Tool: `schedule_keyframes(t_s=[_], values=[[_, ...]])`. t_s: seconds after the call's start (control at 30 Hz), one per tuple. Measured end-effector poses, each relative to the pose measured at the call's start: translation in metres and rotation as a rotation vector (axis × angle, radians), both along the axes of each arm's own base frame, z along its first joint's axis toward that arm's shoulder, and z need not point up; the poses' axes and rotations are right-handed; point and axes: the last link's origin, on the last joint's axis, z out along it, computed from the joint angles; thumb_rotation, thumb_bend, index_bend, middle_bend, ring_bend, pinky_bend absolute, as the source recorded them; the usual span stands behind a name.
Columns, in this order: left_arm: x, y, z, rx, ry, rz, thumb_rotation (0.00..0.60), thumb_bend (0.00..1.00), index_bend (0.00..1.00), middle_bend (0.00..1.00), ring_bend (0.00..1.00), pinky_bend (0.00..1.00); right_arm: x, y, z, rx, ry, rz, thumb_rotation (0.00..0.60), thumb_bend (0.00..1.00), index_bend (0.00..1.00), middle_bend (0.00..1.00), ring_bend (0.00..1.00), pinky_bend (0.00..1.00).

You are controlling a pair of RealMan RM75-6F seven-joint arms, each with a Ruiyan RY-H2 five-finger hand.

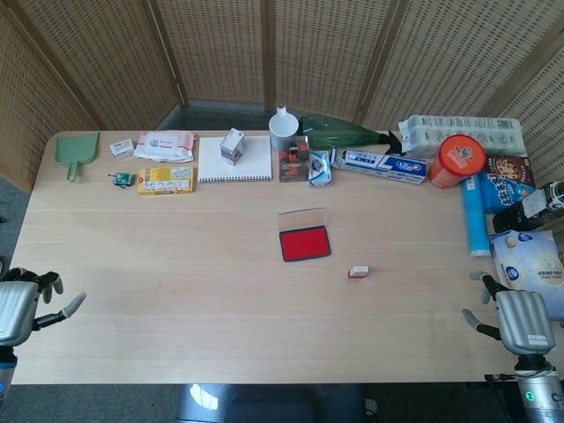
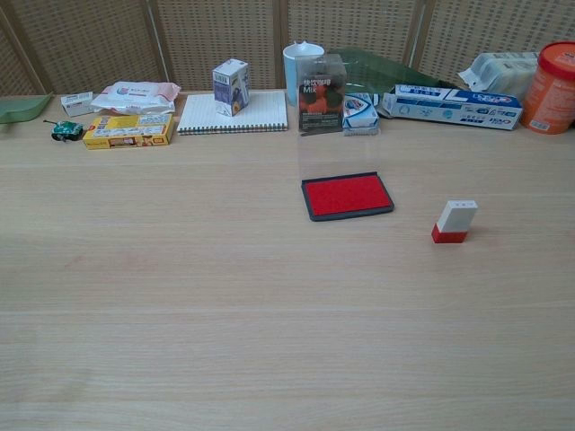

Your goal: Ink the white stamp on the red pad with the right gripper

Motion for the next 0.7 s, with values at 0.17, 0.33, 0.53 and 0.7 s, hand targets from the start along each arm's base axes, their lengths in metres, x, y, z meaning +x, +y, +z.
schedule_keyframes(t_s=[0.17, 0.33, 0.53, 0.7], values=[[0.001, 0.002, -0.003, -0.009, 0.004, 0.001, 0.047, 0.16, 0.58, 0.69, 0.55, 0.35, -0.001, -0.001, -0.002, 0.0, 0.0, -0.007, 0.51, 0.26, 0.32, 0.57, 0.78, 0.79], [0.003, 0.003, 0.0, -0.003, 0.011, -0.01, 0.046, 0.16, 0.58, 0.69, 0.55, 0.35, 0.0, -0.001, -0.001, 0.001, -0.001, 0.001, 0.511, 0.26, 0.32, 0.57, 0.78, 0.79], [0.006, 0.004, 0.011, 0.027, 0.017, -0.031, 0.048, 0.16, 0.58, 0.69, 0.55, 0.36, 0.003, -0.004, 0.004, -0.014, -0.039, 0.019, 0.513, 0.27, 0.32, 0.57, 0.78, 0.79], [0.015, 0.009, 0.019, 0.04, 0.012, -0.063, 0.049, 0.16, 0.58, 0.69, 0.55, 0.47, 0.017, -0.019, 0.011, -0.003, -0.125, 0.067, 0.506, 0.26, 0.32, 0.57, 0.78, 0.78]])
